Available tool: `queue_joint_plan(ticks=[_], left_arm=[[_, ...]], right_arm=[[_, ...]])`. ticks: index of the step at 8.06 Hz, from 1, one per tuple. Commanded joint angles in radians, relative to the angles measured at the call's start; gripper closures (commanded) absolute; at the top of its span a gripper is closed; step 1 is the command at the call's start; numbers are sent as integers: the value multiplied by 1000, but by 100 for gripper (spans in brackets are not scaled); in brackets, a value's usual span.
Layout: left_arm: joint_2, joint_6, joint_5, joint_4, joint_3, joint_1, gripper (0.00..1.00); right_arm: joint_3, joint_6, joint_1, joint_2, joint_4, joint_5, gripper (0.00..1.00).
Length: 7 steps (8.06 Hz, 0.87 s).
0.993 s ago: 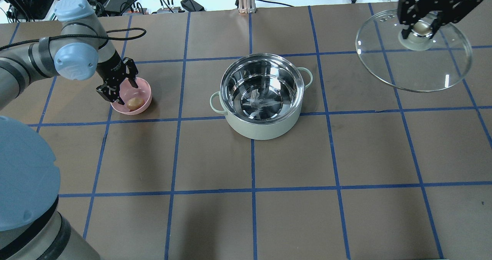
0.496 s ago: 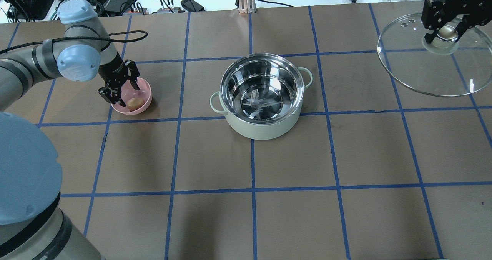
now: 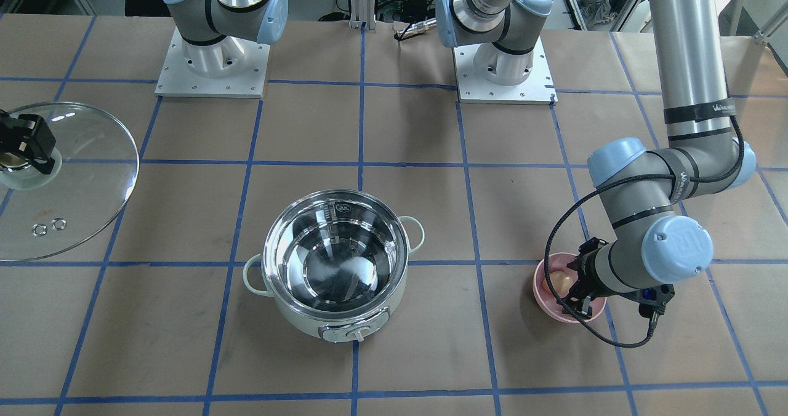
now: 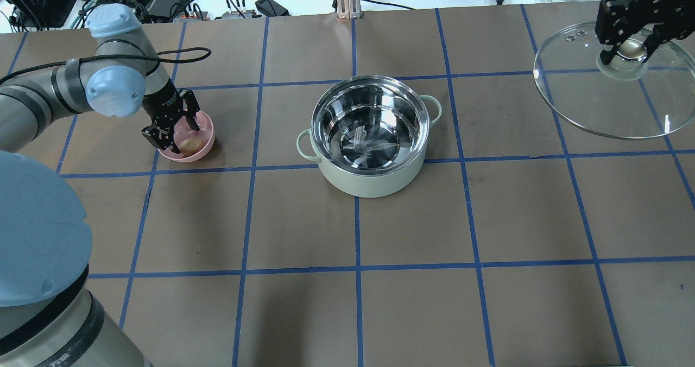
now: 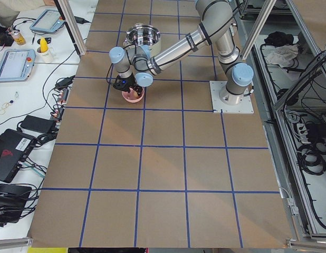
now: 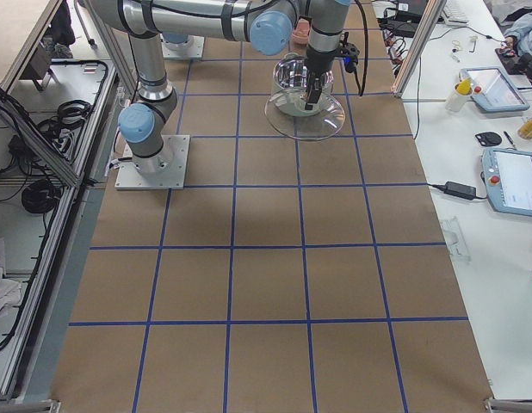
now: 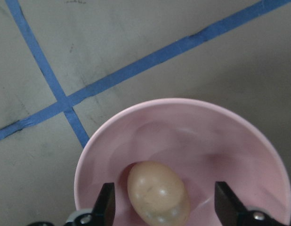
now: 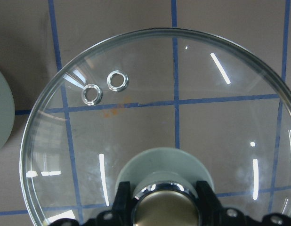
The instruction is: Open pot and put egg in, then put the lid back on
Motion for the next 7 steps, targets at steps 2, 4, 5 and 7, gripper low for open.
queue_joint_plan(ticks=[2, 4, 5, 7], left_arm=[[-8, -2, -1, 2, 0, 0, 22], [-10, 0, -1, 2, 0, 0, 22], [-20, 0, -2, 2, 0, 0, 22], [-25, 1, -7, 2, 0, 0, 36]], right_arm=[[0, 4, 1, 0, 2, 6, 100], [6, 13, 3, 0, 12, 9, 100], [14, 15, 3, 0, 12, 12, 100], [16, 15, 3, -2, 12, 9, 100]])
